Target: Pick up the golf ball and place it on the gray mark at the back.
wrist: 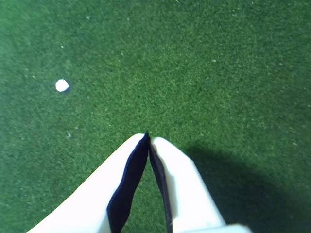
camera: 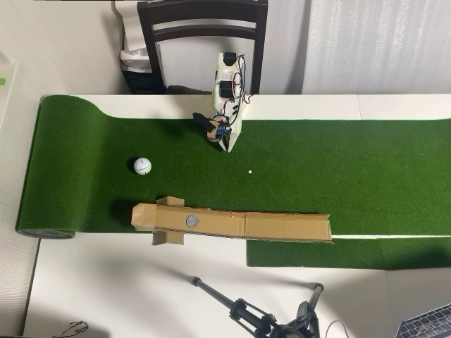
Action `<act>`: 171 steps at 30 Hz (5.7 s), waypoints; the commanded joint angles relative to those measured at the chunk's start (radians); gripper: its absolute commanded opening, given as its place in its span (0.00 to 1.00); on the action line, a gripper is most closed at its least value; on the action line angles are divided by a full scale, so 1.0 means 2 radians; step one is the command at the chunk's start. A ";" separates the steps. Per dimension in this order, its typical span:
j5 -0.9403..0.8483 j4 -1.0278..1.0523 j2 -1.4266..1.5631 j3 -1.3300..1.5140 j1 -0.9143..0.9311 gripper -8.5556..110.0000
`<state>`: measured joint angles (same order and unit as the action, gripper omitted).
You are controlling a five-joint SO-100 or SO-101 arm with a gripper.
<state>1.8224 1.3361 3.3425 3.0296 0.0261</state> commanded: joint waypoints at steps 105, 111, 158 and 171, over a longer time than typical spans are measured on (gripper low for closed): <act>-0.377 0.055 -0.593 -0.756 0.192 0.44; -0.432 0.061 -0.647 -0.878 0.192 0.44; -0.444 0.171 -0.916 -1.019 0.318 0.49; -0.444 0.170 -1.000 -1.058 0.346 0.49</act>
<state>0.9373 1.6598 1.3407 1.0063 0.6903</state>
